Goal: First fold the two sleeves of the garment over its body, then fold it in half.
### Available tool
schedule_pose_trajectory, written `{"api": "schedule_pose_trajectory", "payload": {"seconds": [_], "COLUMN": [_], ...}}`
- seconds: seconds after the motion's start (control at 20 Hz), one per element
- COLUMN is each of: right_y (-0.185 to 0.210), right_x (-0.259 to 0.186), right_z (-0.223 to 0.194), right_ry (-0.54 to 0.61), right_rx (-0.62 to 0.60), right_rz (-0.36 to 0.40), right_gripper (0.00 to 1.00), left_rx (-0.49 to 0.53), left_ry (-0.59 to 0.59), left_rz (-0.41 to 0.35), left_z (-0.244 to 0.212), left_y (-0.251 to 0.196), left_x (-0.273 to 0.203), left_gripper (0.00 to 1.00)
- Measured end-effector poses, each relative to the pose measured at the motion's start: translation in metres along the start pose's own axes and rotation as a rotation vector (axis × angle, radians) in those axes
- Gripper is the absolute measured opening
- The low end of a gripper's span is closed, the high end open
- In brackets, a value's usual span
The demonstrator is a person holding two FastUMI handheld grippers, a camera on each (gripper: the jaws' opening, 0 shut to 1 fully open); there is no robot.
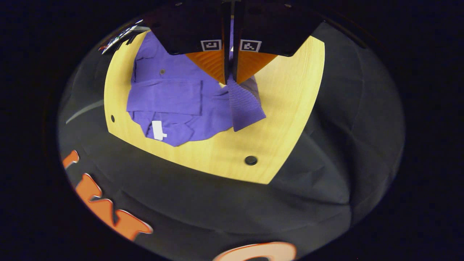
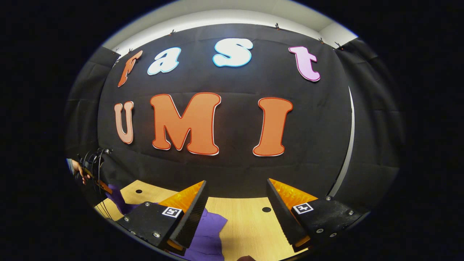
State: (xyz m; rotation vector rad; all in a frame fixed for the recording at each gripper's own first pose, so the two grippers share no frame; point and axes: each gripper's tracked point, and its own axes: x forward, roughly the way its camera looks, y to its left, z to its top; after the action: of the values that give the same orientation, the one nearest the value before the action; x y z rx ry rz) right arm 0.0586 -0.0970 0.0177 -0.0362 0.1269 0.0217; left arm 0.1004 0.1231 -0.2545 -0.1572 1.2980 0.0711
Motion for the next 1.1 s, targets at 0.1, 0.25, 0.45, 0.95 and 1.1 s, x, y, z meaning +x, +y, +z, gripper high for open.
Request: {"api": "schedule_pose_trajectory", "payload": {"seconds": [0.1,0.25,0.45,0.95,1.1], "right_y": [-0.01,-0.025,-0.049,-0.074,-0.079], "right_x": [-0.001,-0.005,-0.012,-0.016,-0.015], "right_z": [-0.002,-0.004,-0.009,-0.033,-0.037], "right_ry": [-0.002,-0.006,-0.008,0.031,0.039], "right_rx": [0.005,0.02,0.036,0.052,0.044], "right_rz": [-0.007,-0.02,-0.054,-0.06,-0.066], "right_gripper": [0.95,0.95,0.95,0.95,0.95], "left_rx": [0.066,0.16,0.277,0.387,0.415], "left_ry": [-0.012,-0.024,-0.023,-0.07,-0.166], "left_rz": [-0.031,-0.086,-0.135,-0.284,-0.326], "left_z": [0.014,0.028,0.034,0.032,0.041], "left_y": [-0.045,-0.113,-0.199,-0.35,-0.364], "left_x": [-0.006,-0.007,0.0,0.037,0.018], "left_gripper": [0.04,0.04,0.04,0.27,0.54]}}
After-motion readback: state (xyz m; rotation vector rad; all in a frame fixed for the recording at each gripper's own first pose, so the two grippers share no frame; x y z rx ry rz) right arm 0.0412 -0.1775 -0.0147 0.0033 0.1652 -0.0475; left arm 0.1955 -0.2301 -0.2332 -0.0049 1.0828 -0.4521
